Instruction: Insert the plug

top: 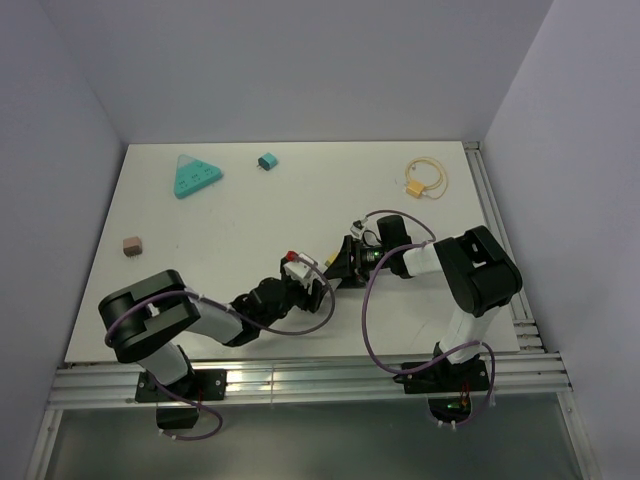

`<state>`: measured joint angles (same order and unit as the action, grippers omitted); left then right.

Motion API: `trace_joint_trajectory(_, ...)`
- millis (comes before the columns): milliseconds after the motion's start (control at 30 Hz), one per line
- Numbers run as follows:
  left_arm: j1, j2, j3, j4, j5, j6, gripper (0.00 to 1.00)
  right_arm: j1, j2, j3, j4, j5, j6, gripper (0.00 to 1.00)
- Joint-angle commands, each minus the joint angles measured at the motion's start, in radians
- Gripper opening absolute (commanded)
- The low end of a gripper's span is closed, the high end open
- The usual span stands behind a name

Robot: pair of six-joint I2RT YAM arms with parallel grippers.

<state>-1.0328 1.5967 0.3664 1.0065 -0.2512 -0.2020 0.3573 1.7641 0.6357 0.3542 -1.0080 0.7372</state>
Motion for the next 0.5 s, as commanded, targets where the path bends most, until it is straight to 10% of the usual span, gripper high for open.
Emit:
trace_joint_trajectory(0, -0.001, 0.032, 0.051, 0.043, 0.021, 0.012, 0.68, -0.001, 0.006, -0.018, -0.083, 0.06, -0.038, 0.56)
trace_joint_trajectory(267, 0.034, 0.039, 0.098, -0.092, 0.038, -0.046, 0.0, -0.001, -0.025, -0.01, -0.109, 0.095, -0.042, 0.6)
trace_joint_trajectory(467, 0.036, 0.022, 0.112, -0.192, -0.046, -0.079, 0.0, -0.001, -0.089, -0.013, -0.181, 0.161, -0.087, 0.7)
